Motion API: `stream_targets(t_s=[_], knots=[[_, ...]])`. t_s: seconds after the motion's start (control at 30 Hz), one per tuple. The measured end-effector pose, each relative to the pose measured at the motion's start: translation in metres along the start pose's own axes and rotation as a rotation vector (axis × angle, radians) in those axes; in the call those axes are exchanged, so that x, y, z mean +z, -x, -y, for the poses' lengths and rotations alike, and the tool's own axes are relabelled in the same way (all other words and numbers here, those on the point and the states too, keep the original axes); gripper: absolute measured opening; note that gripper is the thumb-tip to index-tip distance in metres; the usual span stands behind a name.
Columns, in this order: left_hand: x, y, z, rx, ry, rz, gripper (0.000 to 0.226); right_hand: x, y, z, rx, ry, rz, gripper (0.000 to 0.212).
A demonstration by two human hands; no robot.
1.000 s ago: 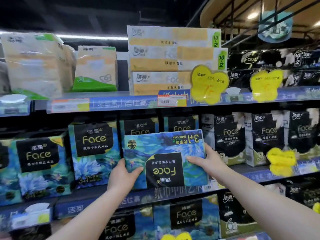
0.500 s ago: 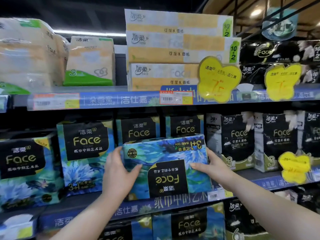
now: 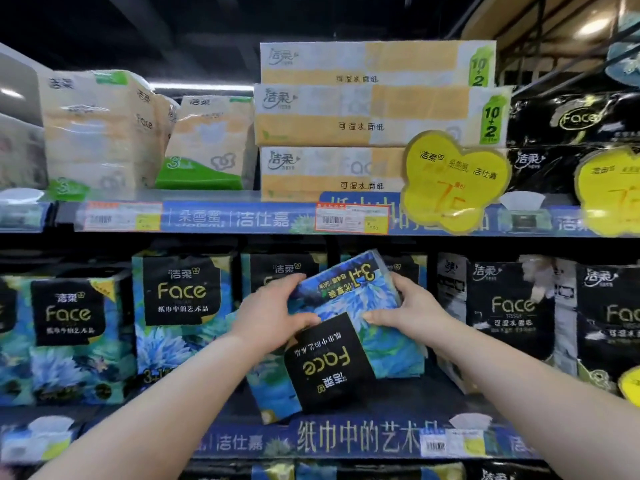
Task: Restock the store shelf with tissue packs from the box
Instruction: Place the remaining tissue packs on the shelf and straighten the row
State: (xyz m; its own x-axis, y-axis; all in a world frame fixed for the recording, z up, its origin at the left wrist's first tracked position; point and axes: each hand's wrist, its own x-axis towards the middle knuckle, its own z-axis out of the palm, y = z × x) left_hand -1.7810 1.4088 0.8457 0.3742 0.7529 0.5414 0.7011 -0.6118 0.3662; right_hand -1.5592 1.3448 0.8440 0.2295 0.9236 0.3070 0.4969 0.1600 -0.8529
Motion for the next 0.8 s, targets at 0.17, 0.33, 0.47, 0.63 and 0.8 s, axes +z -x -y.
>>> stream_targets(t_s=[0.17,0.33,0.47,0.63,0.8], knots=[[-0.004,0.003,0.004,-0.12,0.12,-0.092,0.069,0.003,-0.014,0.009,-0.022,0.111,0.051,0.107],[-0.003,0.004,0.002,-0.157,0.141,-0.126,0.062,-0.006,-0.006,-0.016,-0.022,-0.073,-0.058,0.069],[-0.001,0.002,0.006,-0.157,0.168,-0.147,0.055,-0.005,-0.001,-0.058,0.192,-0.434,-0.102,0.038],[0.002,0.002,0.007,-0.163,0.156,-0.126,0.061,0.038,0.01,-0.091,0.339,-0.363,0.134,0.059],[0.004,0.002,0.009,-0.143,0.137,-0.115,0.065,0.055,0.006,-0.081,0.294,-0.607,0.088,0.04]])
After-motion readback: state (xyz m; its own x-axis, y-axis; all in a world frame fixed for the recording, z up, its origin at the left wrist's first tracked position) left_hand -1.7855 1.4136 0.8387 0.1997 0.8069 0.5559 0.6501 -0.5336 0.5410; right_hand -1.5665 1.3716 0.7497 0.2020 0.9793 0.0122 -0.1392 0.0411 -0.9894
